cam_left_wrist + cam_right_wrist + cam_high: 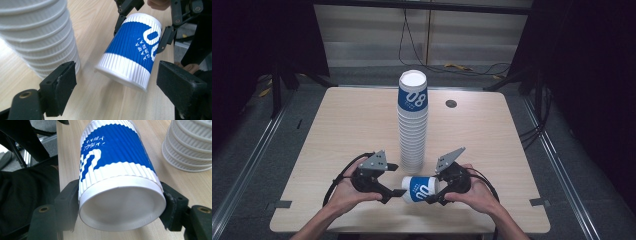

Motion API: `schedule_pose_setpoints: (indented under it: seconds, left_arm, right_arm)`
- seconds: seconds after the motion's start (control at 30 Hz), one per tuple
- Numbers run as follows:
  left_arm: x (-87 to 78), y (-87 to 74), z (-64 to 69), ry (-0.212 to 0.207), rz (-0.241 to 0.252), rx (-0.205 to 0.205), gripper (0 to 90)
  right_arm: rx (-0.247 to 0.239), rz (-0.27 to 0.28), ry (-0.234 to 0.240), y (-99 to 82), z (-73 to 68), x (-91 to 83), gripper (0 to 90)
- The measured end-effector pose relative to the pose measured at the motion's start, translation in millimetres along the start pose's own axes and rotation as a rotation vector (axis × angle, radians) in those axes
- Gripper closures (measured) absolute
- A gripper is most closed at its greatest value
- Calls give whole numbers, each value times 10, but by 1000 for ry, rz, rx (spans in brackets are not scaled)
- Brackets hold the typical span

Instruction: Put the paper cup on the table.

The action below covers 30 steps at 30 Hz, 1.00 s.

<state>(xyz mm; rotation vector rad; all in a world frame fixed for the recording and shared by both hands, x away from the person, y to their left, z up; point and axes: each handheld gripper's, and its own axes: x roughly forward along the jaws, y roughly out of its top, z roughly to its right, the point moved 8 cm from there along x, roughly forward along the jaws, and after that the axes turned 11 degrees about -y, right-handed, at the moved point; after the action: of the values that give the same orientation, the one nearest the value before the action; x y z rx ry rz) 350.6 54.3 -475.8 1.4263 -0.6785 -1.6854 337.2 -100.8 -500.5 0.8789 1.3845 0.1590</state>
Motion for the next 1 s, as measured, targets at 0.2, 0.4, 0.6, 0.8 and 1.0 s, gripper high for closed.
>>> schedule_pose_setpoints:
  seconds: [0.2, 0.4, 0.6, 0.8, 1.0]
  left_arm:
    - [-101, -77, -16, 8, 46, 3, 160]
    - [-142, -95, -67, 22, 106, -16, 158]
    - [-140, -104, -52, 16, 121, -12, 158]
    - [-176, -51, -83, 35, 224, -17, 157]
    - [-210, 11, -30, -9, 301, -23, 157]
  right_arm:
    - [14, 35, -5, 16, 18, 8, 288]
    - [36, 97, 8, 42, 24, -50, 288]
    - [47, 134, 18, 57, 35, -72, 288]
    - [72, 201, 35, 99, 35, -121, 288]
    - [78, 237, 43, 118, 29, -121, 289]
